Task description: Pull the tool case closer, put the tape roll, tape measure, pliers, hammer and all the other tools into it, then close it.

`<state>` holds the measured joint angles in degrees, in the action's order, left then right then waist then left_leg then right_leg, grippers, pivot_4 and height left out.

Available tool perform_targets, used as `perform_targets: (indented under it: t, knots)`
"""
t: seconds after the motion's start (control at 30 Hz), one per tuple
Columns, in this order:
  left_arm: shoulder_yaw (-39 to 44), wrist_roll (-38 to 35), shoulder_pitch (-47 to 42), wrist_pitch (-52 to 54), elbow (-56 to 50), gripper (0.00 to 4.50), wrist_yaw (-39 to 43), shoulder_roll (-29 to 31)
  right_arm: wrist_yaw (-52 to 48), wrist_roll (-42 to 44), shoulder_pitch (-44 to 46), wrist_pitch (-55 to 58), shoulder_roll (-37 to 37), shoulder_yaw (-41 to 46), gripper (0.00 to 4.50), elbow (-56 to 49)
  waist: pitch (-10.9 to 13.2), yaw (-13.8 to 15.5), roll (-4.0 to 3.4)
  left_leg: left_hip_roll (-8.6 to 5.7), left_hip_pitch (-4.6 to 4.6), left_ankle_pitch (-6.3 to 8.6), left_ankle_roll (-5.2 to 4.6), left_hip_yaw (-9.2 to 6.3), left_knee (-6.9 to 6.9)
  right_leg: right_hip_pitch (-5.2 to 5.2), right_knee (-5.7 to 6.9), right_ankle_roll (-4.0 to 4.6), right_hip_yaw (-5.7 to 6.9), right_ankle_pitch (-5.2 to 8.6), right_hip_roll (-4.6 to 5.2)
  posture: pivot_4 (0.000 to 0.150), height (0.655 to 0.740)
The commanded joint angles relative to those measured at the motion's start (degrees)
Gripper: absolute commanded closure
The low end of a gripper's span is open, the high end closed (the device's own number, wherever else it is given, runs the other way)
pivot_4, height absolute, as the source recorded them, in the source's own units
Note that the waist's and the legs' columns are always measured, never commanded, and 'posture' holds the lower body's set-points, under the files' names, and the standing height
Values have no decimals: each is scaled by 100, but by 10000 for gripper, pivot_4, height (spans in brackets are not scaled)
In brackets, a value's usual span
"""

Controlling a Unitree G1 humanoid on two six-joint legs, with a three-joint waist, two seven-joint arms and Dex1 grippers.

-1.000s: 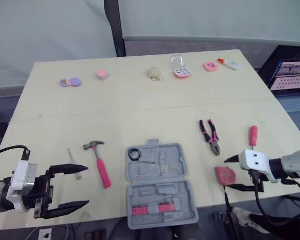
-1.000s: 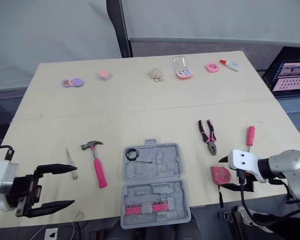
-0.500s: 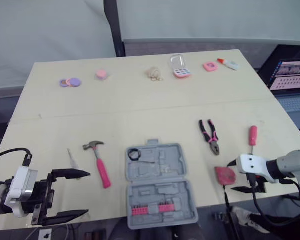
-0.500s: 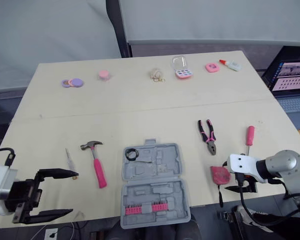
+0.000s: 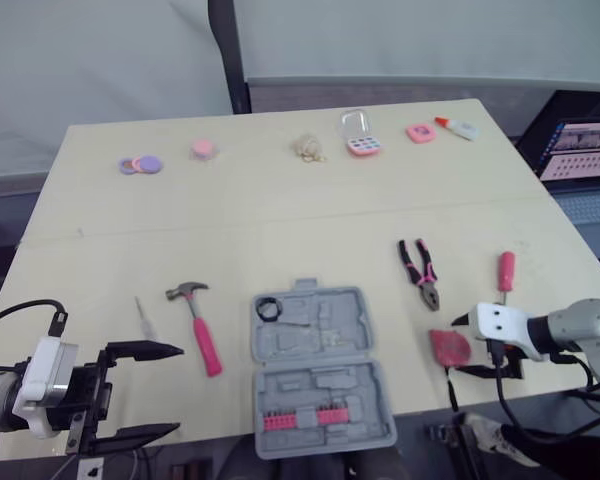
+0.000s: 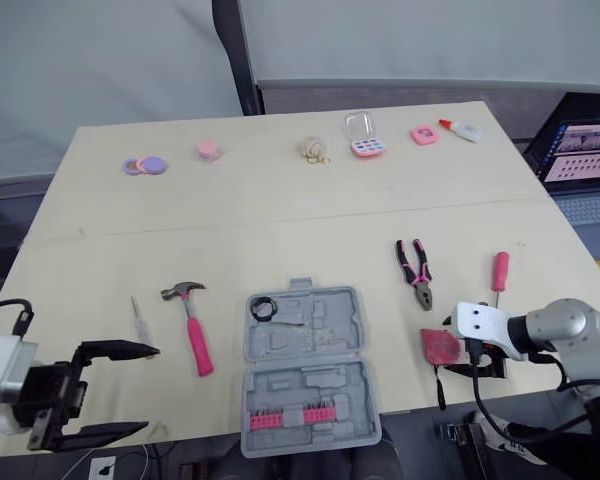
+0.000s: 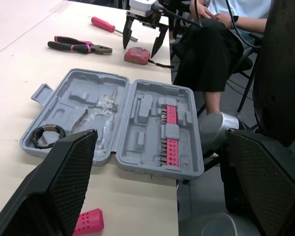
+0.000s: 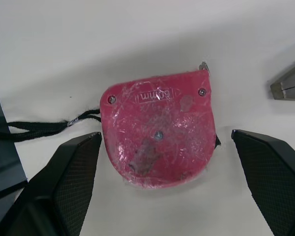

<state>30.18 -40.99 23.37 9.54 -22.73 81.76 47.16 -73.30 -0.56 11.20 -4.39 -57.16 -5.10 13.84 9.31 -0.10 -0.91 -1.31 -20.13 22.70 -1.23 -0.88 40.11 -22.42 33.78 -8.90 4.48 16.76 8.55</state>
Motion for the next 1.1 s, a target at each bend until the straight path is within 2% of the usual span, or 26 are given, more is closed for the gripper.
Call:
perform_targets:
  t: [0.03,0.47,0.93,1.03,1.07,1.1]
  knots:
    - [109,-139,118,-3,-209,0,-10,-53,9,91,-31,50,20,12,219,-94,0,2,0,0,0,0,0,0,0,0,0,0,0,0,0,1500,7400]
    - [170,-137,237,-88,-134,0,92,-67,191,235,-216,69,159,160,219,-164,0,0,0,0,0,0,1,0,1,0,0,0,0,0,0,1500,7400]
    - [75,-94,171,-73,-151,0,4,-82,177,209,-21,-98,130,77,219,173,0,1,0,-1,0,0,1,1,1,1,1,0,1,0,0,1500,7400]
    - [52,-87,160,-57,-182,0,-43,-95,146,201,21,-139,121,59,8242,262,0,-3,0,-1,0,0,1,0,1,0,1,0,1,0,-1,1500,7400]
    - [44,-85,156,-53,-190,0,-54,-100,140,202,32,-154,120,57,13782,286,0,-4,0,-1,0,0,1,1,1,0,0,0,1,0,-1,1500,7400]
    - [37,-83,152,-50,-196,0,-63,-104,135,202,39,-157,119,55,15450,302,0,-3,0,0,0,0,1,1,1,0,0,0,1,0,-1,1500,7400]
